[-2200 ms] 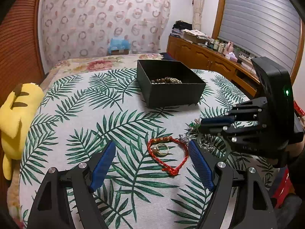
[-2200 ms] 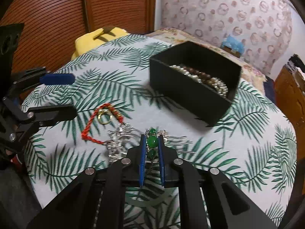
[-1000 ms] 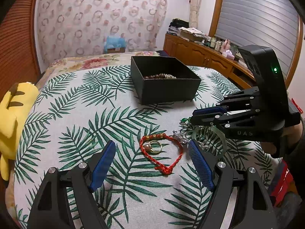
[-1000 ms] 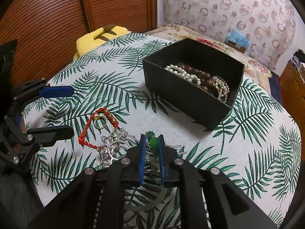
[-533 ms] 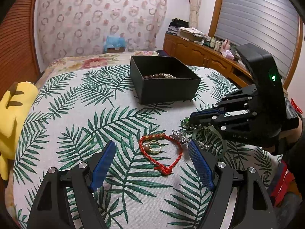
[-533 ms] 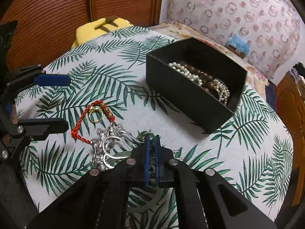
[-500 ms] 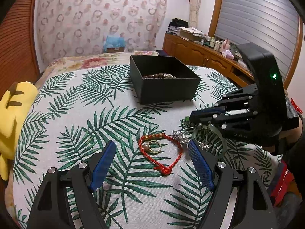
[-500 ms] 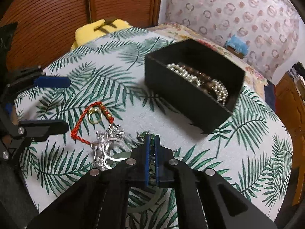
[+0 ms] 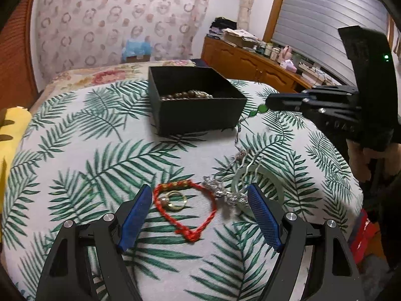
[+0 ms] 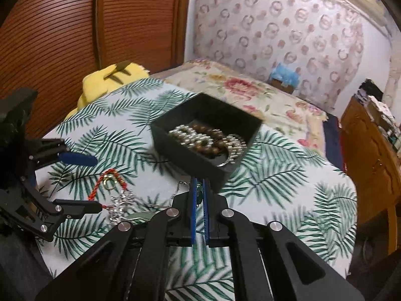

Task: Organize jewelry
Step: 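Lift the green bead chain with the right tool while the left tool reaches the silver hair comb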

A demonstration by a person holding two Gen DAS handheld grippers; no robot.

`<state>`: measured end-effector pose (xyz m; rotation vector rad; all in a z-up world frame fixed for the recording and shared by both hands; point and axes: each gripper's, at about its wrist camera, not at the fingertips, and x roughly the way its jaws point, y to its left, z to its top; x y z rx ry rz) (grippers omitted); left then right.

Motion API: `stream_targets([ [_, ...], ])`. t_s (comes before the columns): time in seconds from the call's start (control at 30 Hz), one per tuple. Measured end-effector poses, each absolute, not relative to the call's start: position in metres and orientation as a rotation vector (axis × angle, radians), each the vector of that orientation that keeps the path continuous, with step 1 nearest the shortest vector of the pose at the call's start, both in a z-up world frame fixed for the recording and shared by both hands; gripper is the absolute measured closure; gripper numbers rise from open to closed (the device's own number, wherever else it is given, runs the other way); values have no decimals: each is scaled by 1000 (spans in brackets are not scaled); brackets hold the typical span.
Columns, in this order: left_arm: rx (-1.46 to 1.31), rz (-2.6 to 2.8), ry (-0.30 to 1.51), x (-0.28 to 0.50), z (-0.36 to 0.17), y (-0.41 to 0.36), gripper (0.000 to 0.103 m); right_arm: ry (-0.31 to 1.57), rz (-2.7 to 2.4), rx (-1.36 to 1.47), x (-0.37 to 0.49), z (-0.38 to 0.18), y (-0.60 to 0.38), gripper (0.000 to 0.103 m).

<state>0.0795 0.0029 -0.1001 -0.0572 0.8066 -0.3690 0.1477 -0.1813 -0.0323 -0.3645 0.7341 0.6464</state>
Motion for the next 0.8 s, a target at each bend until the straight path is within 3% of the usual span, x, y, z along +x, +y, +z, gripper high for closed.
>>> stream_targets([
  [0.8, 67, -433, 892, 111, -119, -51, 28, 735, 632, -268, 137, -44, -222, 98],
])
